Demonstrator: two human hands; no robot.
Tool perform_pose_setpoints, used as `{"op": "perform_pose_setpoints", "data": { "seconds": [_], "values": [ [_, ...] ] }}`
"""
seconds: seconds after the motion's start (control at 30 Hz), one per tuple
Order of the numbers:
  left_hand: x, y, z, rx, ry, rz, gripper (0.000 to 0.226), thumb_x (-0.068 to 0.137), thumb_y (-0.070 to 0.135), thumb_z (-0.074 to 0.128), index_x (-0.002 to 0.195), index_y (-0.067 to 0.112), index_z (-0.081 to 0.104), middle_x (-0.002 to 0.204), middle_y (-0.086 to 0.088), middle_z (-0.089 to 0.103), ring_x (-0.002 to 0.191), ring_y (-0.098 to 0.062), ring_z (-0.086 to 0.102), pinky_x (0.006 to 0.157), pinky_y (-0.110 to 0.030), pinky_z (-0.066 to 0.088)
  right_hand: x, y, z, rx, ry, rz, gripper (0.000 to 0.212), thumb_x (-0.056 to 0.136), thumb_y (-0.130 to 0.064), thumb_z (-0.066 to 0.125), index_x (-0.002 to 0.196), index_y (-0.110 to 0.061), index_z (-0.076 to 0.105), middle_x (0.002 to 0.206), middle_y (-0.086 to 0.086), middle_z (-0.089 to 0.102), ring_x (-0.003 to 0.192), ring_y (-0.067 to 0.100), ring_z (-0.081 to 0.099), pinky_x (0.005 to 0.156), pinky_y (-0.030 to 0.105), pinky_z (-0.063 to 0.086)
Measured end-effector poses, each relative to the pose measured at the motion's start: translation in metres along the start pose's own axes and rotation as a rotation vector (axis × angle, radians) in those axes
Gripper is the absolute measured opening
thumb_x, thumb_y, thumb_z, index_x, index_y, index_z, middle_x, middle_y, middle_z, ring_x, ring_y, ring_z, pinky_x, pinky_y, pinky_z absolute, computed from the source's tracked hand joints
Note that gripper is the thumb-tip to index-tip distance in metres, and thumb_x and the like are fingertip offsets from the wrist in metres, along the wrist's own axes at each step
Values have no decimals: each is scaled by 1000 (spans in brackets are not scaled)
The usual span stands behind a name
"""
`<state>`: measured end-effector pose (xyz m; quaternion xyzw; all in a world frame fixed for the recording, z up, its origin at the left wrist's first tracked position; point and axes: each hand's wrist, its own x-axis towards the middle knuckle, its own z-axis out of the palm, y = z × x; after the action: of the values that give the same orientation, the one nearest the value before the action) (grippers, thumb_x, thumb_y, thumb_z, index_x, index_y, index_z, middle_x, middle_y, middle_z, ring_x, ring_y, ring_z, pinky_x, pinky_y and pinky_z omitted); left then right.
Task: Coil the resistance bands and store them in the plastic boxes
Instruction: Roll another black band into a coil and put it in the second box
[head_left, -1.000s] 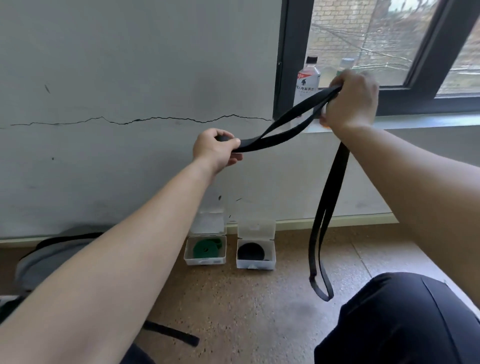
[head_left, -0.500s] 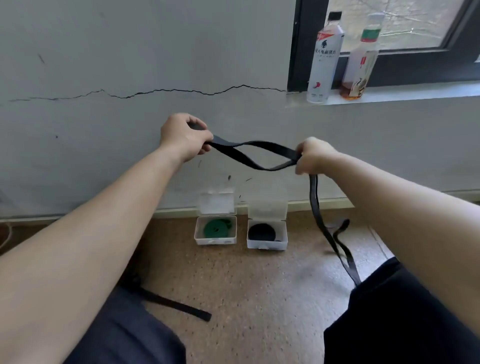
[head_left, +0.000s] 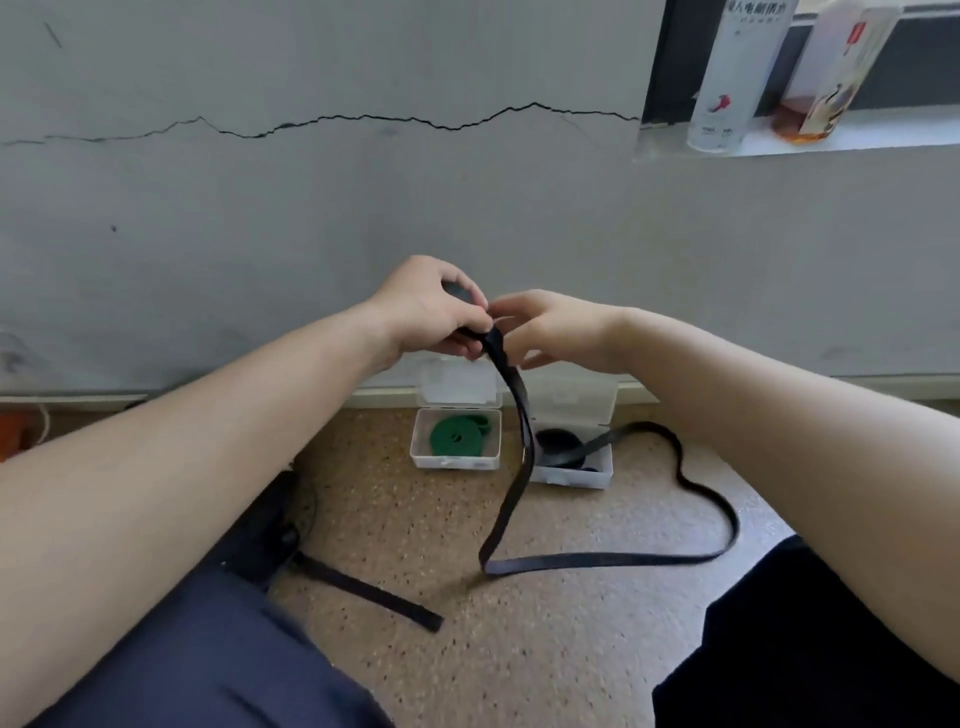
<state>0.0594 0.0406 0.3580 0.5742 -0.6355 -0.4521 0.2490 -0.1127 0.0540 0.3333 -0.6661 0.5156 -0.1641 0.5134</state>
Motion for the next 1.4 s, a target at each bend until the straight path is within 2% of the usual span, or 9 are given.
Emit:
{"op": "perform_pose_setpoints", "data": {
  "seconds": [0.13, 0.33, 0.47, 0.63, 0.83, 1.03, 1.17, 1.3, 1.4],
  "values": [
    [3, -10, -1, -44, 82, 37, 27, 76, 3, 82, 96, 12, 66, 88, -10, 71, 66, -19, 72, 61, -28, 60, 12, 7, 7, 157, 27, -122, 16, 95, -13, 63, 111, -10, 67, 99, 9, 74, 97, 19, 71, 101, 43, 49],
    [5, -18, 1, -219, 219, 2, 50, 77, 22, 86, 117, 12, 57, 97, -9, 73, 75, -19, 76, 74, -33, 63, 24, 17, 10, 219, 168, -225, 16, 98, -18, 65, 112, -10, 65, 86, 8, 73, 79, 23, 68, 88, 43, 58],
    [6, -16, 6, -257, 264, -31, 29, 89, 37, 71, 106, 14, 67, 94, -7, 75, 81, -25, 75, 76, -34, 63, 22, 18, 9, 237, 194, -221, 14, 100, -17, 62, 111, -12, 67, 78, 1, 71, 66, 15, 63, 69, 26, 54],
    [10, -20, 3, -272, 289, -50, 7, 88, 24, 73, 87, 18, 75, 85, -5, 73, 75, -19, 68, 75, -30, 61, 18, 23, 6, 235, 141, -152, 19, 96, -19, 68, 115, -14, 70, 82, 3, 75, 69, 15, 64, 77, 31, 57],
    [10, -23, -1, -433, 246, -78, 15, 86, 8, 75, 100, 6, 74, 87, -11, 72, 69, -14, 68, 64, -20, 55, 10, 18, 2, 327, 103, -95, 33, 101, -44, 54, 105, -15, 68, 86, 6, 74, 72, 22, 63, 82, 39, 49],
    [-2, -13, 3, -534, 184, -57, 31, 80, 5, 80, 110, 6, 71, 99, -10, 75, 79, -16, 74, 72, -22, 57, 7, 12, 7, 372, 139, -172, 21, 103, -32, 54, 100, -14, 64, 78, 8, 70, 64, 21, 60, 69, 31, 49],
    [-10, -6, 5, -755, 190, -63, 39, 78, 3, 80, 113, 4, 65, 97, -10, 73, 74, -13, 72, 66, -18, 56, 7, 9, 6, 496, 136, -233, 16, 103, -25, 54, 94, -14, 61, 76, 9, 69, 59, 20, 57, 64, 31, 43],
    [-17, -2, 12, -914, 190, -22, 23, 75, 6, 79, 94, 9, 66, 86, -7, 72, 75, -14, 69, 69, -19, 57, 6, 5, 4, 650, 106, -260, 18, 103, -21, 52, 88, -14, 59, 71, 10, 64, 54, 19, 51, 59, 30, 40],
    [-20, -1, 17, -803, 250, 98, 19, 72, 8, 81, 86, 12, 69, 83, -4, 72, 81, -15, 70, 76, -23, 57, 3, 3, 4, 681, 82, -249, 20, 104, -21, 50, 86, -15, 58, 69, 9, 61, 52, 17, 48, 59, 30, 35]
  ]
}}
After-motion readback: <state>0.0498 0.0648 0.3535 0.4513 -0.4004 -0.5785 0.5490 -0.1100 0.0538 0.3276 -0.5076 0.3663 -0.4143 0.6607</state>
